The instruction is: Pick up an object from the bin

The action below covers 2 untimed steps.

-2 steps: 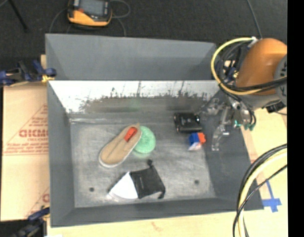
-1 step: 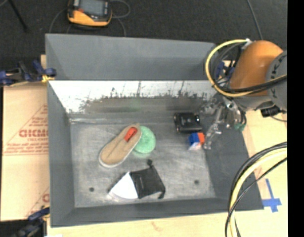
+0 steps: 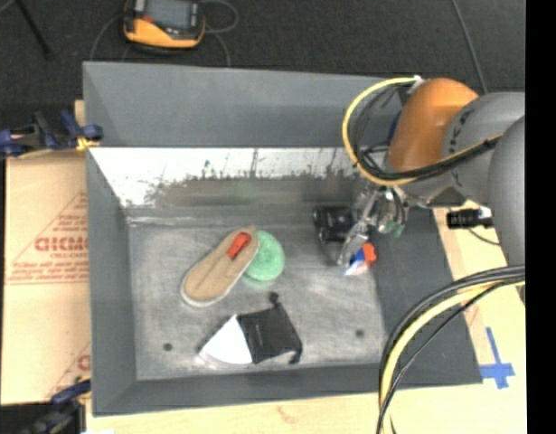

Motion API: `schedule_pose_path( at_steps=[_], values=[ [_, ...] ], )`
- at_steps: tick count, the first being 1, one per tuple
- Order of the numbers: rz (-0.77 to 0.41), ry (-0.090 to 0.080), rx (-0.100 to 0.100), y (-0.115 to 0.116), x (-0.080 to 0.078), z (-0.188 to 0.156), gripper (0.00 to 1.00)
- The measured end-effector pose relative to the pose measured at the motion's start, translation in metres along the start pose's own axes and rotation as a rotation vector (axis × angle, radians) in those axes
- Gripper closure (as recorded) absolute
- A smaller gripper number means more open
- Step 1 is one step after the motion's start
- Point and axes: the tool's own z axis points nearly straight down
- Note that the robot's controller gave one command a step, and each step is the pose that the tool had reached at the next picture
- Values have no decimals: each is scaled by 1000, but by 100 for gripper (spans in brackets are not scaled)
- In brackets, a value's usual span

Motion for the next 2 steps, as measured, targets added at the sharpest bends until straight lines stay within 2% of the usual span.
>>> schedule_pose_path(
  at_steps=[1, 2],
  values=[
    [-19, -14, -4, 6, -3, -2, 100],
    [-21, -13, -4, 6, -3, -1, 100]
  ],
)
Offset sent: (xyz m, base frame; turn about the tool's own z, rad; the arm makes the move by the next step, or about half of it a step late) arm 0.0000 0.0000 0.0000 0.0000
